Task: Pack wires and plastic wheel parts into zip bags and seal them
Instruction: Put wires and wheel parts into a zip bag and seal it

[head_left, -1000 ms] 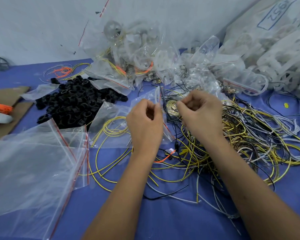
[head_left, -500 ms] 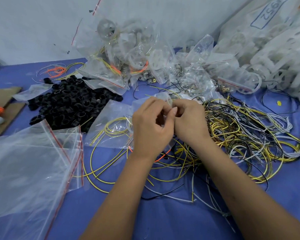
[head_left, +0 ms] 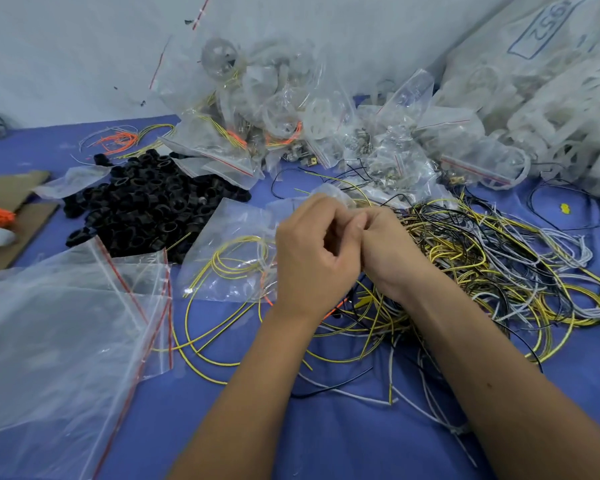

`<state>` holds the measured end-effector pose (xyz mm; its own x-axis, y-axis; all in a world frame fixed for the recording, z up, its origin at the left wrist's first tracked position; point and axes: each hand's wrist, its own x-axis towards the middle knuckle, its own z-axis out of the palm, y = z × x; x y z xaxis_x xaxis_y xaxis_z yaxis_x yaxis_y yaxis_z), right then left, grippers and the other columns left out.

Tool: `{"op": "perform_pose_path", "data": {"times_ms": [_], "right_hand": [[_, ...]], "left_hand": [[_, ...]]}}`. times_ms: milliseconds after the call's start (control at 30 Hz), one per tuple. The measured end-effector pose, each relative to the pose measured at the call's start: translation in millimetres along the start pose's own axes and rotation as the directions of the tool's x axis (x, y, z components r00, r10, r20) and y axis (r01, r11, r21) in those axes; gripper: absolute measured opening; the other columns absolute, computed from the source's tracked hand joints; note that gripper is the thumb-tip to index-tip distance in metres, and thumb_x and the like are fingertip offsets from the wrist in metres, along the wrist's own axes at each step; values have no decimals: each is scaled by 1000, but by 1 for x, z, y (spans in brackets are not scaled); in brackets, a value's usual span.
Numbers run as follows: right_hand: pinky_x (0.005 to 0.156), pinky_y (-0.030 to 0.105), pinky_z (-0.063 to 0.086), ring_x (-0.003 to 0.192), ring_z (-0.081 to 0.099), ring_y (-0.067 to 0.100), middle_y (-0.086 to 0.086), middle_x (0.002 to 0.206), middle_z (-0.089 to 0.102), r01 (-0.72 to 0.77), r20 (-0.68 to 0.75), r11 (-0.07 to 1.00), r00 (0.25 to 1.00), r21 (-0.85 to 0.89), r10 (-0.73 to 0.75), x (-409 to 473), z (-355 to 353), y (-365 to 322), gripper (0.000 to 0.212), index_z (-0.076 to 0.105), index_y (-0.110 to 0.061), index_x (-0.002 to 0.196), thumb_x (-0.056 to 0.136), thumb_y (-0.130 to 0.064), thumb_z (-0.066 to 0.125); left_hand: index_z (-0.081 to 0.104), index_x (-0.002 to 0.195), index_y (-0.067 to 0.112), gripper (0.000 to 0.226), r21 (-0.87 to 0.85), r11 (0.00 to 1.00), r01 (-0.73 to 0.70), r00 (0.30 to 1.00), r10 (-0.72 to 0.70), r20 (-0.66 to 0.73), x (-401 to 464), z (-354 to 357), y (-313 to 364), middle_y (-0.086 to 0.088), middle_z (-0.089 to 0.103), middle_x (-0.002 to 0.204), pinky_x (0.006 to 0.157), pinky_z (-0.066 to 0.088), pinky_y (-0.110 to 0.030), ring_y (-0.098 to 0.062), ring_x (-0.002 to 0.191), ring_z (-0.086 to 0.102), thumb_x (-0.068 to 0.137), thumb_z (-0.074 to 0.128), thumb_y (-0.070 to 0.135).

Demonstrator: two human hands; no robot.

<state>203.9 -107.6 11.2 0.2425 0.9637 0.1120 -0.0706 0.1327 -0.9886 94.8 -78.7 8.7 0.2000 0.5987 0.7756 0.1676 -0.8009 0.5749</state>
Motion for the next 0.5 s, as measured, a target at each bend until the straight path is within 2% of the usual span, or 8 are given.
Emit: {"op": "perform_pose_path", "data": {"times_ms": [67,133,200,333,433,500], "right_hand": [[60,40,37,66,47,24,11,66,53,-12,19,998,1000,57,11,-1,1,1,15,61,-6,63,77,-7,55],[59,31,44,61,55,15,1,61,57,-23,37,991,999,133,18,-1,-1,-1,20,63,-18,55,74,-13,63],[56,21,49,56,58,8,-4,59,60,-16,63,980,998,199,4,-2,-4,-2,21,65,-19,55,74,-11,66],[64,25,57,69,70,16,6,77,72,-65,78,946,996,316,42,2,-10,-4,11,70,-6,87,93,-3,61],[72,29,60,82,74,21,10,90,76,-113,106,918,991,380,78,2,-11,-8,15,70,-4,97,90,-12,59],[73,29,59,83,73,21,9,94,75,-154,167,899,982,410,92,1,-10,-9,22,64,-1,110,93,-12,55]], "left_hand": [[53,67,4,26,-25,999,-23,999,24,33,-2,3,5,0,50,65,57,34,-26,-18,62,45,84,73,6],[53,67,4,26,-53,998,-29,998,31,46,-3,4,8,-1,51,65,57,34,-26,-18,62,45,84,74,4],[54,68,5,27,-49,998,-36,998,38,44,-3,3,8,-2,52,66,58,35,-25,-18,62,46,83,75,1],[55,69,6,26,64,998,-12,1000,13,-17,0,-1,6,-3,54,70,60,34,-27,-19,64,47,86,75,3],[57,73,9,24,164,984,73,993,-56,-103,2,-3,3,-1,57,73,58,41,-35,-18,64,49,92,72,13],[58,74,10,24,201,977,76,993,-57,-99,2,-5,1,-1,58,74,59,42,-40,-20,66,51,93,70,16]]}}
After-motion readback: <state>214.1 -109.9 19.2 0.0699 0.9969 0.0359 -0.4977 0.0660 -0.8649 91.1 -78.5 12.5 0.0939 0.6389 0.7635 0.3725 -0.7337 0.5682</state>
